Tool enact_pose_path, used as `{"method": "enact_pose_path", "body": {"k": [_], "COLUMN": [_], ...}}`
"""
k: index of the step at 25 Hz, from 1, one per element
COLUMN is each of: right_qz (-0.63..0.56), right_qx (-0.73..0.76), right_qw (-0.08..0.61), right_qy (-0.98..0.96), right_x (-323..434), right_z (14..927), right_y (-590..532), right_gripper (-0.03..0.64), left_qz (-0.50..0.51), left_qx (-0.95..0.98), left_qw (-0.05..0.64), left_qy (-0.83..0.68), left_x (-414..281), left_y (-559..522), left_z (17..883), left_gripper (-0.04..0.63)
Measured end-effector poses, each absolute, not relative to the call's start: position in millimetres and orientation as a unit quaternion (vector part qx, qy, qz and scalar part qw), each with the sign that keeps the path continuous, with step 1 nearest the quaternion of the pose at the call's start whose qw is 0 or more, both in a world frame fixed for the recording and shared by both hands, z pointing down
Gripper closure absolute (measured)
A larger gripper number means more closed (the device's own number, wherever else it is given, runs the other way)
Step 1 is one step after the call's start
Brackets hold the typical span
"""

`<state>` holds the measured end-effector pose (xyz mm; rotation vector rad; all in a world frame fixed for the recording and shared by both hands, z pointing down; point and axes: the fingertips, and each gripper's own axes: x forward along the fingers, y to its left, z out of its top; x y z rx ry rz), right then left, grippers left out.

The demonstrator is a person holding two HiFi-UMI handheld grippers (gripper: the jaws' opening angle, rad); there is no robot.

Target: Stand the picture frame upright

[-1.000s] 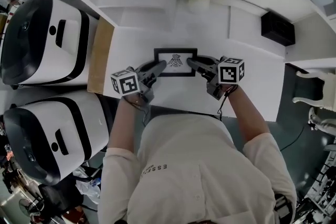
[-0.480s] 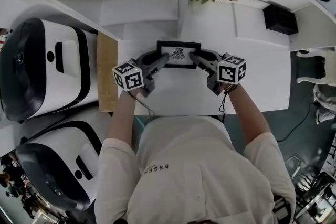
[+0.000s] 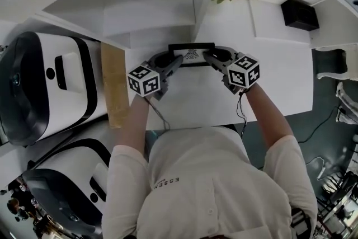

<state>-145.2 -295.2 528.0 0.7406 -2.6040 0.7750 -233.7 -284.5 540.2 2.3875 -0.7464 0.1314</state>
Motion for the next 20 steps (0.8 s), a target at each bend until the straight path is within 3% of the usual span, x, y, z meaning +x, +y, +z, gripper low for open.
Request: {"method": "enact_pose_path", "body": {"k": [20], "right_qz": [0.221], "right_qx": [0.344], "right_qw": [0.215], "right_qy": [-0.887], "right_x": [-158.0], "right_z": [564.4], "right_y": [-326.4], "right_gripper": [0.486], "left_qz": [0.132], "left_qx": [0.898], "left_qw": [0.262], "left_qy": [-0.329], "left_x": [-248.3], "left_y": [-314.6], "left_z": [570.9], "left_gripper": [0.469]}}
